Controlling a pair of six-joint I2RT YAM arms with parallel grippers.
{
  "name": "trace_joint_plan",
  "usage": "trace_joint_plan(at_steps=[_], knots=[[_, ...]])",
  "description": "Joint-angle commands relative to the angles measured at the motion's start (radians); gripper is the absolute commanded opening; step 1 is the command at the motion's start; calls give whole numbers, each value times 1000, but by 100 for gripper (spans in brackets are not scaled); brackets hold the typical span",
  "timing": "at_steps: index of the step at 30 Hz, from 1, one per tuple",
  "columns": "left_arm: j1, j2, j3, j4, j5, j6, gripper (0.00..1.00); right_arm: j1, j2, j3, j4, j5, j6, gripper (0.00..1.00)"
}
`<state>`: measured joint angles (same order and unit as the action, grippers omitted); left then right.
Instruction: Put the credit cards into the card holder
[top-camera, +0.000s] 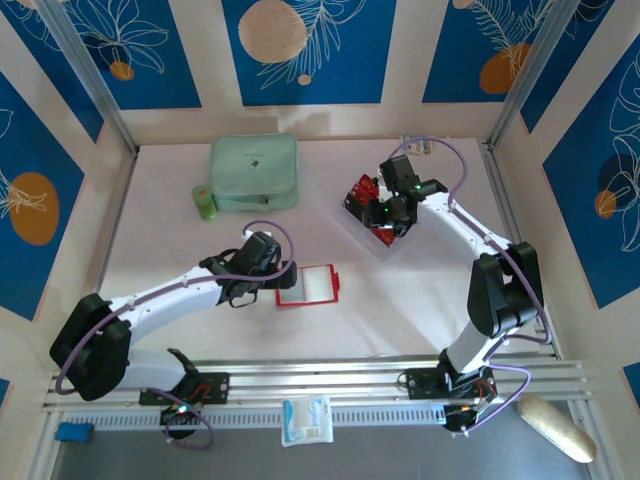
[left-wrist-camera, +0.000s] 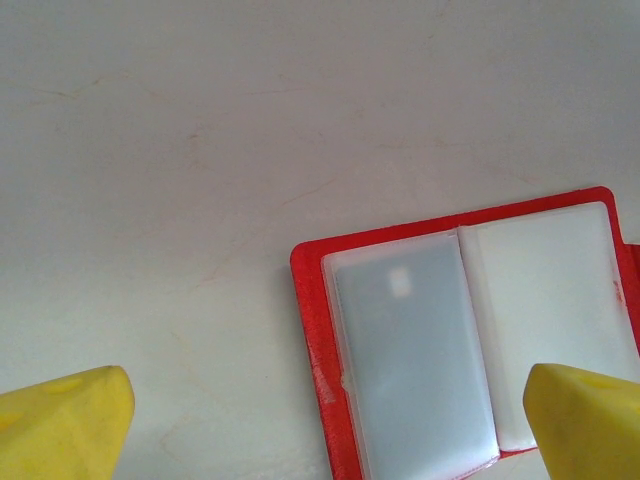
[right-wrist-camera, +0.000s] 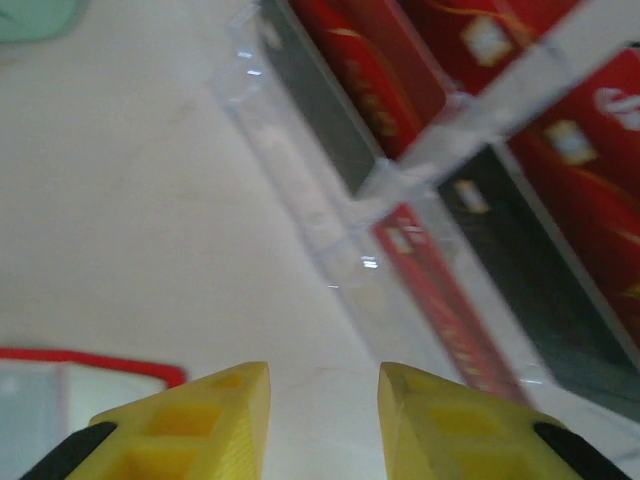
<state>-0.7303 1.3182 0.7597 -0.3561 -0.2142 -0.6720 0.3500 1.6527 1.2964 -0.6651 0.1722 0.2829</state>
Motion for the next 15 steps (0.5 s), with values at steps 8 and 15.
trace_joint_plan(at_steps=[8,15], knots=[[6,-8,-11,-4,-3,21,100,11,106,102,-110,193,-130,34],[5,-14,-16,-7,-3,18,100,25,162,127,-113,225,-155,34]])
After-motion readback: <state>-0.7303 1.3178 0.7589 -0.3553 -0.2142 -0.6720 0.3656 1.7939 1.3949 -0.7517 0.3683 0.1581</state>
